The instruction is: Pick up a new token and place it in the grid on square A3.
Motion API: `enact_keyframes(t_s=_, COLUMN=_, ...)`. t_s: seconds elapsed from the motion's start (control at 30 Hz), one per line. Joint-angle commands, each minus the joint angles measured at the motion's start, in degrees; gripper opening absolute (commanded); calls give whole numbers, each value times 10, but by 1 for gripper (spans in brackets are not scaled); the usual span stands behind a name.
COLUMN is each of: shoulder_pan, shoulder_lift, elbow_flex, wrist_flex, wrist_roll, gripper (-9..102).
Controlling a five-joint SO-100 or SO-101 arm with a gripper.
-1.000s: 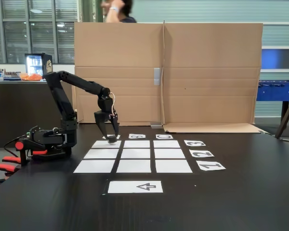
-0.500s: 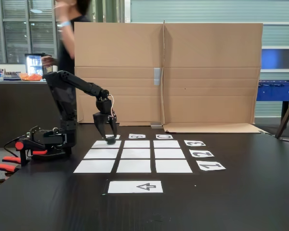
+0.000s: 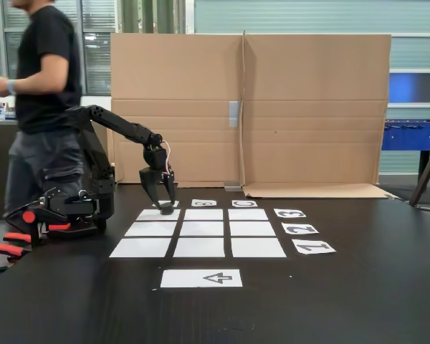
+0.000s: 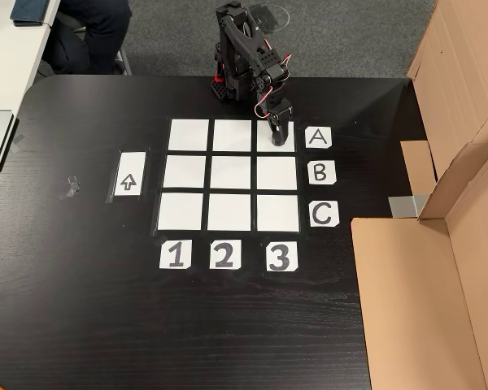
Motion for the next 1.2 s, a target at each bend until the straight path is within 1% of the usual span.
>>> enact_keyframes(t_s=0.0, shoulder_pan=-9, shoulder_lift=9, elbow_flex=9, wrist_flex=-12, wrist_roll=3, gripper=-1)
enact_keyframes(t_s=0.17, shoulder_pan=-17, shoulder_lift=84, elbow_flex=10, wrist_flex=2, wrist_roll=3, gripper=-1)
enact_keyframes(t_s=0.43, shoulder_pan=-54, shoulder_lift=185, elbow_flex=1, wrist_flex=82, wrist_roll=-19, gripper=-1)
enact_keyframes(t_s=0.53, shoulder_pan=-60, shoulder_lift=211, elbow_flex=-6, wrist_flex=120, wrist_roll=-59, gripper=-1)
enact_keyframes(t_s=0.63, shoulder_pan=-54, shoulder_lift=221, elbow_flex=-4, wrist_flex=124, wrist_roll=-104, gripper=-1)
enact_keyframes(t_s=0.73, shoulder_pan=-58, shoulder_lift=221, elbow_flex=6, wrist_flex=125, wrist_roll=-191, gripper=-1)
enact_keyframes(t_s=0.93, shoulder_pan=-58, shoulder_lift=225, elbow_flex=44, wrist_flex=142, wrist_roll=-287, gripper=-1)
enact_keyframes(t_s=1.17, shoulder_pan=-45, shoulder_lift=226, elbow_flex=87, wrist_flex=139, wrist_roll=-333, gripper=-1)
